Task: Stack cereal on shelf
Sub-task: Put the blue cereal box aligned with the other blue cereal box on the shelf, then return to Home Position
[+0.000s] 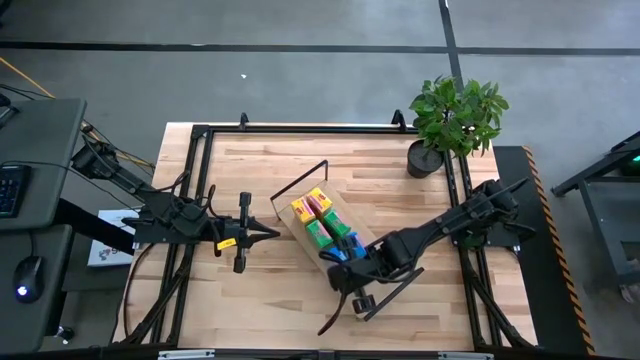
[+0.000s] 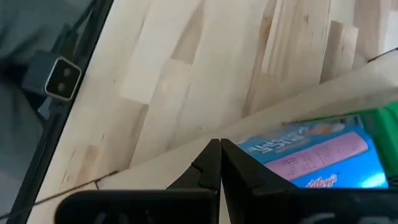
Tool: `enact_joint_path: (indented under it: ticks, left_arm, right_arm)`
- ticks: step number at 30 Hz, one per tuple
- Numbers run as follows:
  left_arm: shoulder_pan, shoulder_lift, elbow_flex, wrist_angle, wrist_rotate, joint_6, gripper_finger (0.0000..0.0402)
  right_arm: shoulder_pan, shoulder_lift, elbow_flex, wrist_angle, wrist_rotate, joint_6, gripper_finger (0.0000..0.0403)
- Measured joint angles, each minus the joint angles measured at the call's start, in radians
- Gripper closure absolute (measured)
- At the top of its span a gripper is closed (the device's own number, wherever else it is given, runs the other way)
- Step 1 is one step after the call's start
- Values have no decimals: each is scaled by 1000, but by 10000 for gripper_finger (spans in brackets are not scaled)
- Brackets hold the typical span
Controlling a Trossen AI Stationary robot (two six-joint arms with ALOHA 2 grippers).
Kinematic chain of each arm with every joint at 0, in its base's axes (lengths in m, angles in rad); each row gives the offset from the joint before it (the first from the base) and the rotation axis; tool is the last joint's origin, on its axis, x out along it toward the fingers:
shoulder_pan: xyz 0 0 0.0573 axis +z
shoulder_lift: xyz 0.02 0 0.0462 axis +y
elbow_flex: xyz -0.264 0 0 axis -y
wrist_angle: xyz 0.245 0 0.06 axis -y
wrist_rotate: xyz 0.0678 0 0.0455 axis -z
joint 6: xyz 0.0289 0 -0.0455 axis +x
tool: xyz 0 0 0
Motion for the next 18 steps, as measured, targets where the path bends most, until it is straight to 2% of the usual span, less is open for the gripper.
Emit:
enact_joint_path:
  ticks: [5,12,18]
  left_arm:
    - [-16,-2,0,-2,0,-21,401]
    - [-64,-46,0,-14,-1,-11,401]
    - [-118,-132,-3,-95,-23,-1,401]
  right_arm:
    - [0,0,0,63,-12,-57,403]
    - [3,-12,0,87,-87,-135,403]
    - [18,-89,17,92,-56,-201,403]
